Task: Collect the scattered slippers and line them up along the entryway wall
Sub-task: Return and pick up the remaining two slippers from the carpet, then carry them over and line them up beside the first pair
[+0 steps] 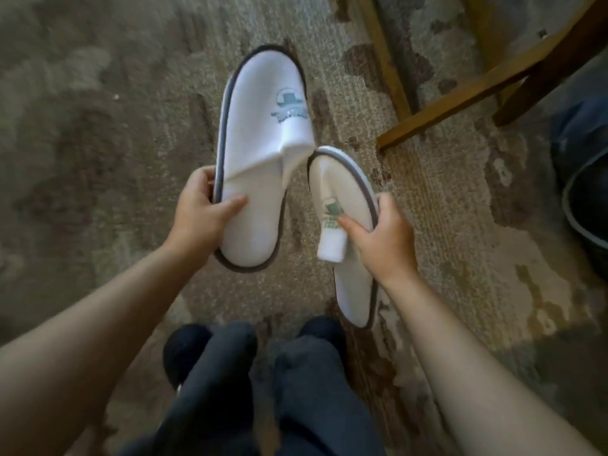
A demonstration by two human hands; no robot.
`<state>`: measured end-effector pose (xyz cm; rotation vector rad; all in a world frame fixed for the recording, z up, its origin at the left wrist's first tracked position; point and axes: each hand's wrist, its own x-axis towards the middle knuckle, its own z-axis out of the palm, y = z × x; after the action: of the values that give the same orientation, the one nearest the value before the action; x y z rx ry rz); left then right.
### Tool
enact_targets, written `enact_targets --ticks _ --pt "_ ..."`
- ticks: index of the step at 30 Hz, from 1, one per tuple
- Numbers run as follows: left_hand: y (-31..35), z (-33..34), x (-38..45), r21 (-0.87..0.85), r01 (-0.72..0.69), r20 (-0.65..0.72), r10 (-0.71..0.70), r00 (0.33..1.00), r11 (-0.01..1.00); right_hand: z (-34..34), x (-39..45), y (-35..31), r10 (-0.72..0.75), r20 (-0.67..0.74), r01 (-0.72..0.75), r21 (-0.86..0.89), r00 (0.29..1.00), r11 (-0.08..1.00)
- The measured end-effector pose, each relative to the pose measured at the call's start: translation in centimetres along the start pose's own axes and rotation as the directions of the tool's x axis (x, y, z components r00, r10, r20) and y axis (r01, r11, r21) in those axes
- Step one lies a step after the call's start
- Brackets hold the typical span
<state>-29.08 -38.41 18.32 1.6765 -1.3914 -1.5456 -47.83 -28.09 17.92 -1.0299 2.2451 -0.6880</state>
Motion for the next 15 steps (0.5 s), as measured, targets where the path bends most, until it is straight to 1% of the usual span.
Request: enact_targets --ticks 2,5,8,11,13,15 --pt "4.6 -3.7 -3.2 -0.008 0.025 -0.024 -0.025 0.999 1.000 -3.2 -2.3 -5.2 -0.027 0.021 0.026 0.051 0.999 0.998" --pt "12.2 -7.9 -8.4 -0.029 0.029 -0.064 -0.030 0.998 0.999 -9.1 -5.9 -12.5 -0.027 0.048 0.019 0.169 0.998 0.985" --pt "19.6 -10.4 -13.4 -0.086 -0.007 -0.071 0.001 0.997 0.996 -15.8 -9.6 -18.9 -0.047 0.017 0.042 0.241 0.999 0.970" --pt "25.7 -11.4 -17.5 -0.128 -0.065 -0.036 0.061 0.997 0.990 -21.9 -13.2 -23.5 -0.037 -0.078 0.060 0.318 0.996 0.946" --pt "29.3 -11.1 -19.7 -0.162 -0.104 0.027 0.110 0.994 0.981 -25.4 -15.4 -25.3 -0.009 -0.182 0.077 0.373 0.983 0.924" --pt "32.3 -10.3 -21.7 -0.200 -0.131 0.115 0.156 0.981 0.971 -28.6 -17.7 -26.3 0.047 -0.302 0.089 0.420 0.952 0.903"
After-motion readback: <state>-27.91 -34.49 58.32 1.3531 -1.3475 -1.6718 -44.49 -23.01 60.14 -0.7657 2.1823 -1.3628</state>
